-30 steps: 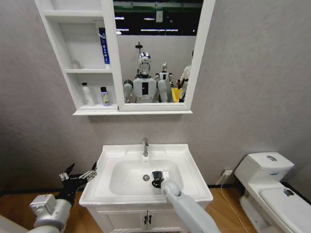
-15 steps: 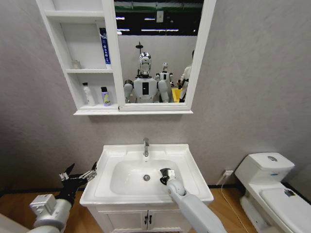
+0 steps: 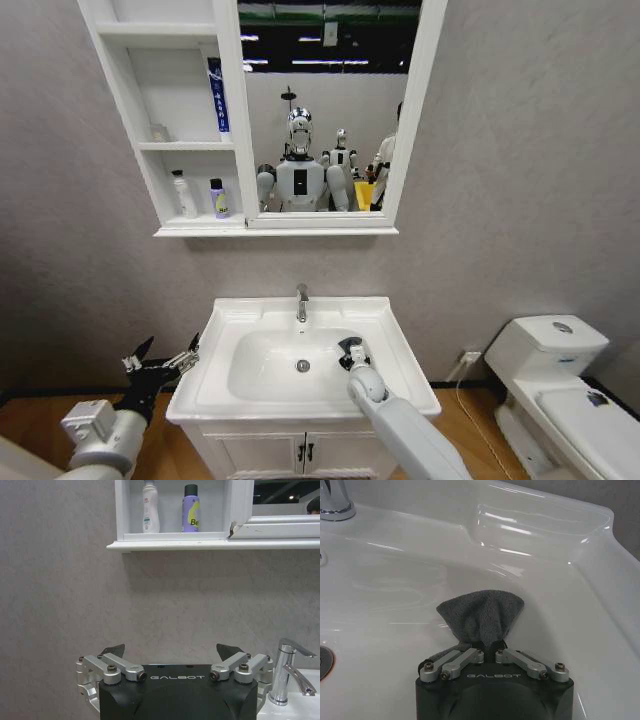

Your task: Move facial cleanser and shampoo from washbasin to cabinet, then wipe washbasin with towel.

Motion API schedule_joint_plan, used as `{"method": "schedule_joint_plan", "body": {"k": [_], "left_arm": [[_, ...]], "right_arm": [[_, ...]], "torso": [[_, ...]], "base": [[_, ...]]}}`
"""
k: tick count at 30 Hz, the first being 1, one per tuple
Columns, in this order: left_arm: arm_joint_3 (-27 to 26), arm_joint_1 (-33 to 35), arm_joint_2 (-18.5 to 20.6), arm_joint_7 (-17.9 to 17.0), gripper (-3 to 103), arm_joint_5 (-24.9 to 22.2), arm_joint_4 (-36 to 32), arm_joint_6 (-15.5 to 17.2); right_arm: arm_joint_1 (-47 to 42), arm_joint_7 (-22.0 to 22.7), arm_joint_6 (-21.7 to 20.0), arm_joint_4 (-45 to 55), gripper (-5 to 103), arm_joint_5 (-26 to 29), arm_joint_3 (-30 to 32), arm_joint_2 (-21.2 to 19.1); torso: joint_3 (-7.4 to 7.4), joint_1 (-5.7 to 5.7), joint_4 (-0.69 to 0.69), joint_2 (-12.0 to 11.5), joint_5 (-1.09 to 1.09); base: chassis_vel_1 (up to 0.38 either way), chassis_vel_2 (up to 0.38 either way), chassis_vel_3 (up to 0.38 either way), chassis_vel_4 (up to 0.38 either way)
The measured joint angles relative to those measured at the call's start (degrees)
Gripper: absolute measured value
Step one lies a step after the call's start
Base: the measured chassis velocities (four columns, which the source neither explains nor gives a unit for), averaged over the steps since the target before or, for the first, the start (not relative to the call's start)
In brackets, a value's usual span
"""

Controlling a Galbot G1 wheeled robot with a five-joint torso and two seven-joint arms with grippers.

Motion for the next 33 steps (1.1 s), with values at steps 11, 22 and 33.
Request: {"method": "schedule_joint_plan", "body": {"k": [11, 22, 33], "left_arm": [[0.00, 0.00, 0.00, 0.00, 100, 0.00, 0.00, 0.00], [0.00, 0.00, 0.00, 0.00, 100, 0.00, 0.00, 0.00], [0.00, 0.00, 0.00, 0.00, 100, 0.00, 0.00, 0.00]], "right_arm": [[0.91, -2.70, 0.74, -3.65, 5, 4.21, -0.95, 3.46], [2.60, -9.80, 0.98, -7.14, 5, 3.35, -2.44, 6.17], [5.15, -18.30, 2.27, -12.73, 5, 1.24, -4.22, 10.17]], "torso": [[0.00, 0.00, 0.01, 0.00, 0.00], [0.01, 0.00, 0.01, 0.00, 0.00], [0.00, 0.00, 0.02, 0.00, 0.00]], "base": [[0.000, 0.000, 0.000, 0.000], [0.000, 0.000, 0.000, 0.000], [0.000, 0.000, 0.000, 0.000]]}}
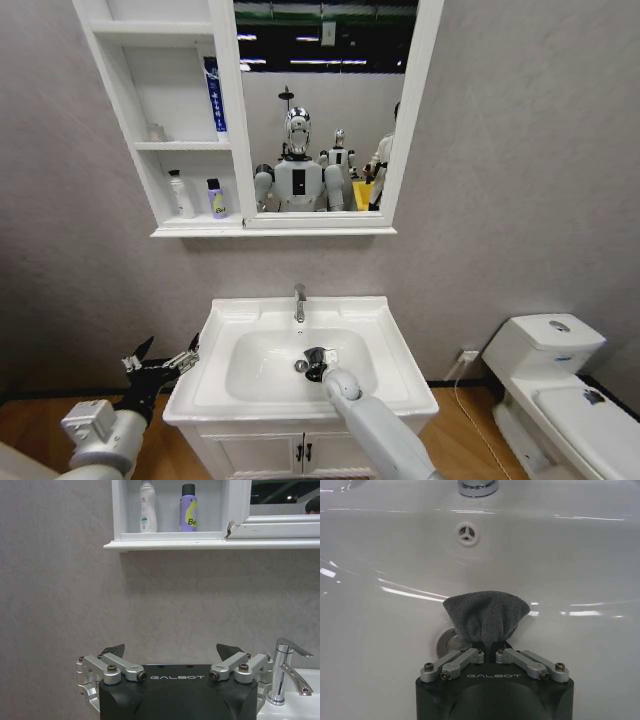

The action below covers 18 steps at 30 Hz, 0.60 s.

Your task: Move facial cleanser and shampoo from washbasin to cabinet, then wipe washbasin with towel.

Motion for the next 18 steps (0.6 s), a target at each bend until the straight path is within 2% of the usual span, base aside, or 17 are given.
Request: {"method": "schedule_joint_plan", "body": {"k": [7, 13, 18], "left_arm": [[0.00, 0.00, 0.00, 0.00, 100, 0.00, 0.00, 0.00], [0.00, 0.00, 0.00, 0.00, 100, 0.00, 0.00, 0.00], [0.00, 0.00, 0.00, 0.00, 100, 0.00, 0.00, 0.00]], "right_arm": [[2.71, -4.75, 3.18, -3.89, 5, -0.54, -1.88, 2.99], [3.94, -5.45, 3.75, -5.74, 5, -0.84, -1.93, 5.01], [3.11, -4.99, 3.66, -5.92, 5, -1.24, -1.19, 3.89]], "torso": [[0.00, 0.00, 0.01, 0.00, 0.00], [0.00, 0.00, 0.01, 0.00, 0.01], [0.00, 0.00, 0.00, 0.00, 0.01]], "base": [[0.000, 0.000, 0.000, 0.000], [0.000, 0.000, 0.000, 0.000], [0.000, 0.000, 0.000, 0.000]]}}
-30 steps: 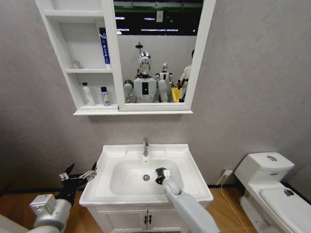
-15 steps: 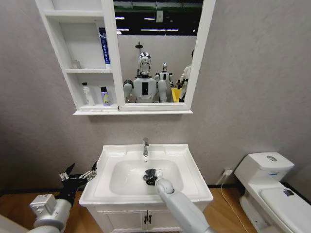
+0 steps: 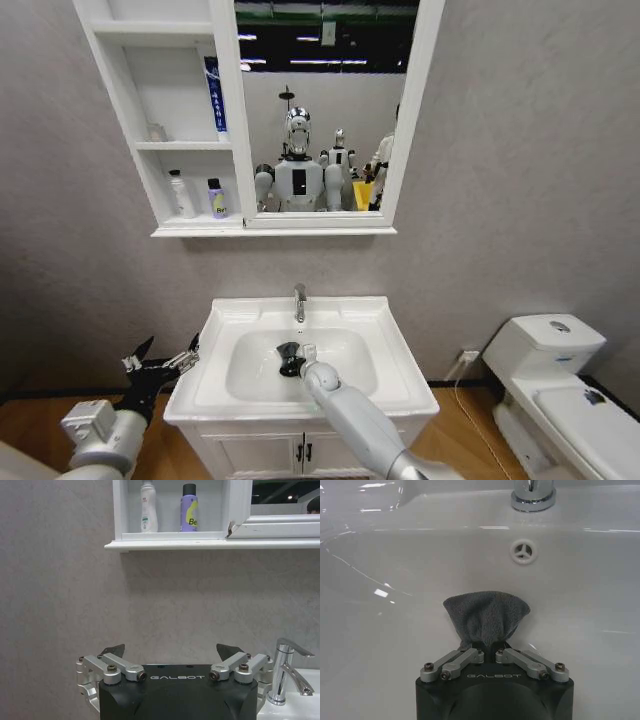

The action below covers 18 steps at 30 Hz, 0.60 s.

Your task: Move facial cleanser and shampoo from washbasin to cabinet, then wipe washbasin with towel.

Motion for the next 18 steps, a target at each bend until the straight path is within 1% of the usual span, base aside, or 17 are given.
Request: {"method": "schedule_joint_plan", "body": {"k": [4, 6, 15, 17, 18], "left_arm": [[0.00, 0.00, 0.00, 0.00, 100, 0.00, 0.00, 0.00], [0.00, 0.00, 0.00, 0.00, 100, 0.00, 0.00, 0.00], [0.00, 0.00, 0.00, 0.00, 100, 0.00, 0.00, 0.00], [0.00, 0.00, 0.00, 0.00, 100, 0.00, 0.00, 0.00], [0.00, 0.00, 0.00, 0.00, 100, 0.00, 0.00, 0.00]], "right_arm": [[-0.89, 0.64, -0.17, 1.39, 5, 0.07, 0.35, -1.54], [-1.70, 2.03, -0.99, 3.42, 5, 1.02, 0.85, -3.06], [-3.49, 4.84, -2.59, 6.77, 5, 2.52, 3.07, -5.48], [-4.27, 6.94, -3.35, 8.35, 5, 3.68, 3.68, -6.36], [-4.27, 6.94, -3.35, 8.35, 5, 3.68, 3.68, -6.36]], "torso": [[0.00, 0.00, -0.01, 0.00, 0.00], [0.00, 0.00, -0.01, 0.00, 0.00], [0.00, 0.00, 0.00, 0.00, 0.01], [0.00, 0.00, 0.00, 0.00, 0.01], [0.00, 0.00, 0.00, 0.00, 0.01]], "base": [[0.000, 0.000, 0.000, 0.000], [0.000, 0.000, 0.000, 0.000], [0.000, 0.000, 0.000, 0.000], [0.000, 0.000, 0.000, 0.000], [0.000, 0.000, 0.000, 0.000]]}}
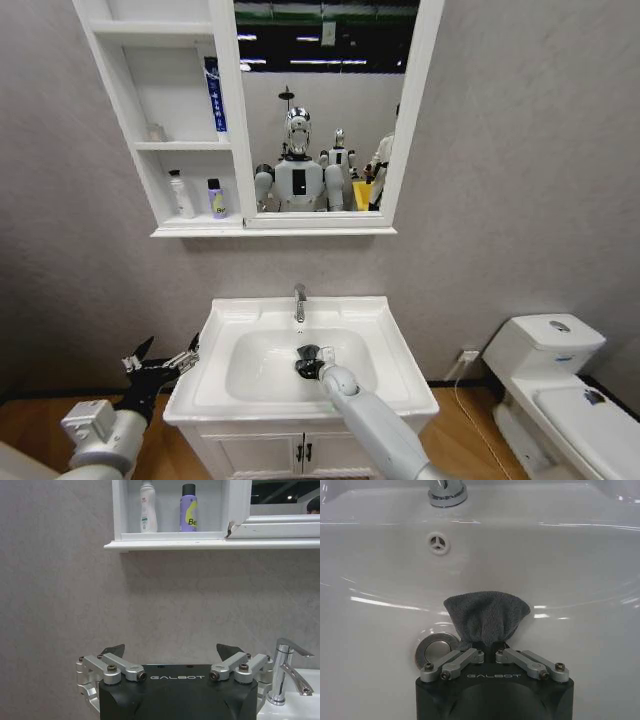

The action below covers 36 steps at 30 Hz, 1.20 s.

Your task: Move facial cleanser and shampoo from washbasin to cabinet, then wipe washbasin with towel.

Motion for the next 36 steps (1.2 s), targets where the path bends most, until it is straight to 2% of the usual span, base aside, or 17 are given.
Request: {"method": "schedule_joint_plan", "body": {"k": [2, 3, 10, 15, 23, 30, 36], "left_arm": [[0.00, 0.00, 0.00, 0.00, 100, 0.00, 0.00, 0.00], [0.00, 0.00, 0.00, 0.00, 100, 0.00, 0.00, 0.00], [0.00, 0.00, 0.00, 0.00, 100, 0.00, 0.00, 0.00], [0.00, 0.00, 0.00, 0.00, 100, 0.00, 0.00, 0.00], [0.00, 0.00, 0.00, 0.00, 100, 0.00, 0.00, 0.00], [0.00, 0.00, 0.00, 0.00, 100, 0.00, 0.00, 0.00], [0.00, 0.00, 0.00, 0.00, 100, 0.00, 0.00, 0.00]], "right_arm": [[-1.07, 3.58, -0.60, 2.41, 5, 1.13, 0.55, -1.07], [-1.07, 3.58, -0.60, 2.41, 5, 1.13, 0.55, -1.07], [-2.40, 12.42, -1.54, 7.45, 5, 2.71, 1.64, -3.31], [-2.99, 14.91, -1.78, 8.68, 5, 2.77, 2.59, -4.44], [-4.27, 15.32, -1.07, 9.67, 5, -1.05, 3.87, -6.00], [-5.01, 11.54, 3.73, 10.45, 5, -10.70, 5.79, -7.52], [-4.00, 8.40, 8.34, 10.36, 5, -16.49, 7.20, -7.82]], "torso": [[0.00, 0.00, -0.01, 0.00, 0.00], [0.00, 0.00, -0.01, 0.00, 0.00], [0.00, 0.00, 0.00, 0.00, 0.00], [0.00, 0.00, 0.00, 0.01, 0.00], [0.00, 0.00, 0.02, 0.00, 0.01], [0.00, 0.00, 0.00, 0.01, -0.01], [0.00, 0.00, -0.02, 0.00, -0.02]], "base": [[0.000, 0.000, 0.000, 0.000], [0.000, 0.000, 0.000, 0.000], [0.000, 0.000, 0.000, 0.000], [0.000, 0.000, 0.000, 0.000], [0.000, 0.000, 0.000, 0.000], [0.000, 0.000, 0.000, 0.000], [0.000, 0.000, 0.000, 0.000]]}}
